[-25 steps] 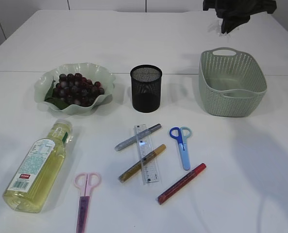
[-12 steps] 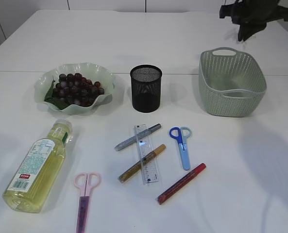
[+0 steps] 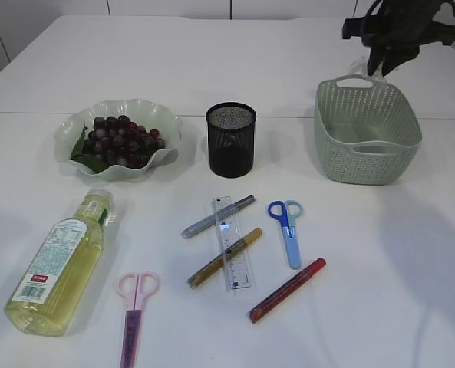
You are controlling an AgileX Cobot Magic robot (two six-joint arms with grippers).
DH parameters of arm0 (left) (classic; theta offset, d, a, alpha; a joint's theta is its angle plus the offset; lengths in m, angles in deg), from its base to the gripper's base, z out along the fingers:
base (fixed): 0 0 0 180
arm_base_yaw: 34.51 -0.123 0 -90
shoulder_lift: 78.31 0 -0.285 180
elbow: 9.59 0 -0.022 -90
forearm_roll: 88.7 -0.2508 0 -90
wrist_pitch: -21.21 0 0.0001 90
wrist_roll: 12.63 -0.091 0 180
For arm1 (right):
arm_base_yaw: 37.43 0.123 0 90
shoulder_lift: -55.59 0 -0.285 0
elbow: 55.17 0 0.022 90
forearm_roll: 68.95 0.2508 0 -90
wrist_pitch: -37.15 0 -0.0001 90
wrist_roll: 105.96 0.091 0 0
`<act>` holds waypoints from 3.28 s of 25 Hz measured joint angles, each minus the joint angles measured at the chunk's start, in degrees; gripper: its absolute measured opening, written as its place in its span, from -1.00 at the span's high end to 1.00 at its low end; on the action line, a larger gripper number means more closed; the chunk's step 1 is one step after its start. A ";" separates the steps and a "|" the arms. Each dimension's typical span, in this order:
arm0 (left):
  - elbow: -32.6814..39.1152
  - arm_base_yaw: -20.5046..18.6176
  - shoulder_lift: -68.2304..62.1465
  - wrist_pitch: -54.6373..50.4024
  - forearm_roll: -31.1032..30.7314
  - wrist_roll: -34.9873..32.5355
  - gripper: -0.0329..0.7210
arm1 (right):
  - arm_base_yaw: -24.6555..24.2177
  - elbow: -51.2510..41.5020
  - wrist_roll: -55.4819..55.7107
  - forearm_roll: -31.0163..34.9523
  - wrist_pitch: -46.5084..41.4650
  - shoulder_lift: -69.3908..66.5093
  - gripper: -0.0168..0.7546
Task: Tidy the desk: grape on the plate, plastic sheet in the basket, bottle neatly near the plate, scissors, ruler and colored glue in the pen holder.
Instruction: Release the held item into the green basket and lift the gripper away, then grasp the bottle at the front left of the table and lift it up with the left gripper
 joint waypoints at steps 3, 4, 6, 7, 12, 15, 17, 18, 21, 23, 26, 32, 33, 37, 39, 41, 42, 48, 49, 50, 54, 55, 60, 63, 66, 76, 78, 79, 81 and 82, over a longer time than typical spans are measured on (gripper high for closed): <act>0.00 0.00 0.00 0.00 0.00 0.00 -0.24 | 0.00 0.00 0.00 0.65 0.00 0.00 0.23; 0.00 0.00 0.00 0.00 0.00 0.00 -0.24 | 0.00 0.00 0.00 0.91 0.00 0.00 0.12; 0.00 0.00 0.00 0.00 0.00 0.00 -0.24 | 0.00 0.00 0.00 1.28 0.00 0.00 -0.06; 0.00 0.00 0.00 0.00 0.00 0.00 -0.24 | 0.00 0.00 0.00 1.52 0.00 0.00 -0.15; 0.00 0.00 0.00 0.00 0.00 0.00 -0.24 | 0.00 0.00 0.00 1.86 0.00 0.00 -0.32; 0.00 0.00 0.00 0.00 0.00 0.00 -0.24 | 0.00 0.00 0.00 2.64 0.00 0.09 -0.32; 0.00 0.00 0.00 0.00 0.00 0.00 -0.24 | 0.00 -0.15 0.00 3.59 0.00 0.61 -0.32; 0.00 0.00 0.00 0.00 0.00 0.00 -0.24 | 0.00 -0.13 -0.13 3.95 0.00 1.07 -0.32; 0.00 0.00 0.00 0.00 0.00 0.00 -0.24 | 0.00 -0.13 -0.74 4.40 0.00 2.95 -0.32; 0.00 0.00 0.00 0.00 0.00 0.00 -0.24 | 0.00 -0.13 -0.91 4.97 0.00 4.10 -0.32; 0.00 0.00 0.00 0.00 0.00 0.00 -0.24 | 0.00 -0.13 -1.01 5.85 0.00 6.17 -0.32; 0.00 0.00 0.00 0.00 0.00 0.00 -0.24 | 0.00 -7.47 -5.53 6.49 0.00 13.12 -0.32; 0.00 0.00 0.00 0.00 0.00 0.00 -0.24 | 0.00 -10.06 -6.37 6.49 0.00 15.23 -0.32; 0.00 0.00 0.00 0.00 0.00 0.00 -0.24 | 0.00 -20.80 -7.25 5.77 0.00 22.99 -0.32; 0.00 0.00 0.00 0.00 0.00 0.00 -0.24 | 0.00 -25.47 -7.36 5.22 0.00 26.43 -0.32; 0.00 0.00 0.00 0.00 0.00 0.00 -0.24 | 0.00 -29.73 -7.48 4.85 0.00 30.49 -0.32; 0.00 0.00 0.00 0.00 0.00 0.00 -0.24 | 0.00 -31.92 -7.48 4.61 0.00 32.17 -0.32; 0.00 0.00 0.00 0.00 1.07 0.22 -0.24 | 0.00 -44.26 -7.48 4.56 0.00 45.18 -0.32; 0.00 0.00 0.00 0.00 1.07 0.56 -0.24 | 0.00 -46.76 -7.48 5.01 0.00 47.20 -0.32; 0.00 0.00 0.00 0.00 1.07 1.12 -0.24 | 0.00 -49.37 -7.48 5.57 0.00 50.05 -0.32; 0.00 0.00 0.00 0.00 1.07 3.21 -0.24 | 0.00 -58.83 -7.48 7.56 0.00 58.54 -0.32; 0.00 0.00 0.00 0.00 1.07 3.49 -0.24 | 0.00 -61.04 -7.48 7.63 0.00 60.61 -0.32; 0.00 0.00 -1.61 0.00 3.36 4.42 -0.24 | 0.00 -68.13 -7.48 7.71 0.00 67.64 -0.32; -0.03 0.00 -5.11 0.00 4.93 4.66 -0.24 | 0.00 -68.98 -7.48 7.71 0.00 69.44 -0.32; -0.65 0.00 -10.02 0.00 4.81 5.35 -0.24 | 0.00 -69.24 -7.48 7.71 0.00 70.26 -0.32; -11.01 -3.52 -26.16 0.59 3.02 5.91 -0.24 | 0.00 -69.24 -7.60 6.63 0.00 70.60 -0.31; -13.10 -6.27 -27.27 0.59 3.47 5.91 -0.24 | 0.00 -69.24 -7.60 6.30 0.00 70.60 -0.31; -13.96 -7.52 -27.73 0.59 3.75 5.53 -0.24 | 0.00 -69.24 -7.60 6.14 0.00 70.60 -0.32; -14.91 -10.49 -28.67 0.68 5.52 3.46 -0.24 | 0.00 -69.24 -7.69 6.08 0.00 70.60 -0.32; -15.18 -11.88 -29.19 0.68 6.57 2.35 -0.24 | 0.00 -69.24 -7.69 6.00 0.00 70.60 -0.32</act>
